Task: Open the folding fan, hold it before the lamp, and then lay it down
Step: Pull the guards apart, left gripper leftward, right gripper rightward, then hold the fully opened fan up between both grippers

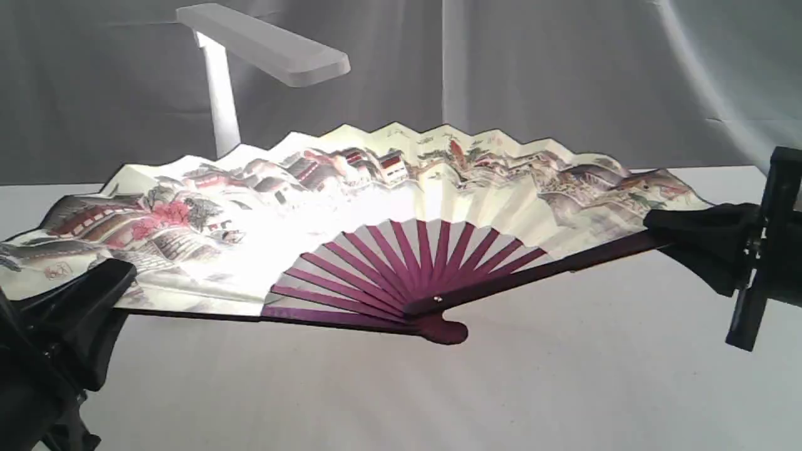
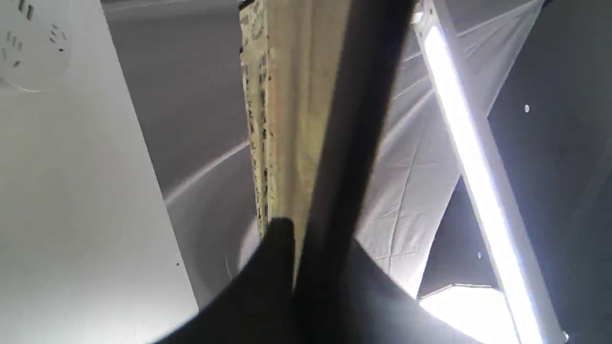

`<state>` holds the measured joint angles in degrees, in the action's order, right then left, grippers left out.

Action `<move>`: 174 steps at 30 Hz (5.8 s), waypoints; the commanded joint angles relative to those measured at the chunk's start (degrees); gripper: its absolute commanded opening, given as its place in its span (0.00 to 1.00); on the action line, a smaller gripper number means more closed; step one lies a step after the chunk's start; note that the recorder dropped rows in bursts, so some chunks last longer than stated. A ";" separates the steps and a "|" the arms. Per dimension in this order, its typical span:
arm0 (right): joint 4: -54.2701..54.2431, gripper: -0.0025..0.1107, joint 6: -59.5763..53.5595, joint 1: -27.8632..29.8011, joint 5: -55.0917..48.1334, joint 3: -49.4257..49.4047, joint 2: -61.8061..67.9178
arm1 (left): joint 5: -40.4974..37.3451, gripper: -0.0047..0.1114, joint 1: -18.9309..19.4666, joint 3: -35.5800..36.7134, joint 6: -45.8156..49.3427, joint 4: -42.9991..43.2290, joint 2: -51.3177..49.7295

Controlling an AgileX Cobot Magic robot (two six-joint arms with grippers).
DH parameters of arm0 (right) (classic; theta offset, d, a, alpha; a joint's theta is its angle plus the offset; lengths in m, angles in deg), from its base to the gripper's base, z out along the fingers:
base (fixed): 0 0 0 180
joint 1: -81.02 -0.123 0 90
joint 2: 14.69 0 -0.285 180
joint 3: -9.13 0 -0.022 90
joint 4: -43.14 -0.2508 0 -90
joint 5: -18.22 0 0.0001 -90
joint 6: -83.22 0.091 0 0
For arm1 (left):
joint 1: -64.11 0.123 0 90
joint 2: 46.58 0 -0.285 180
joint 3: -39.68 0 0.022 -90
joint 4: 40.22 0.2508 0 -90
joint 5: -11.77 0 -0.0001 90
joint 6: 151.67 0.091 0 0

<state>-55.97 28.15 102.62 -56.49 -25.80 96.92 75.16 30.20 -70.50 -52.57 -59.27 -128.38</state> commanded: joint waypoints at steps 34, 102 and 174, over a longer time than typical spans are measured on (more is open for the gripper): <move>-0.54 0.02 0.14 2.04 4.74 -0.21 -10.87 | 6.57 0.04 0.63 5.14 -10.17 -8.31 9.85; -0.84 0.02 2.78 1.63 4.74 -0.21 -14.22 | 5.34 0.04 0.63 5.03 -2.62 -23.81 21.38; -0.84 0.02 3.30 1.63 4.74 -0.21 -14.44 | 6.57 0.04 0.63 1.82 -2.62 -21.28 21.08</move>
<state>-52.62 33.78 102.24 -56.52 -26.37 82.58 54.32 29.40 -68.18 -52.55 -71.23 -108.12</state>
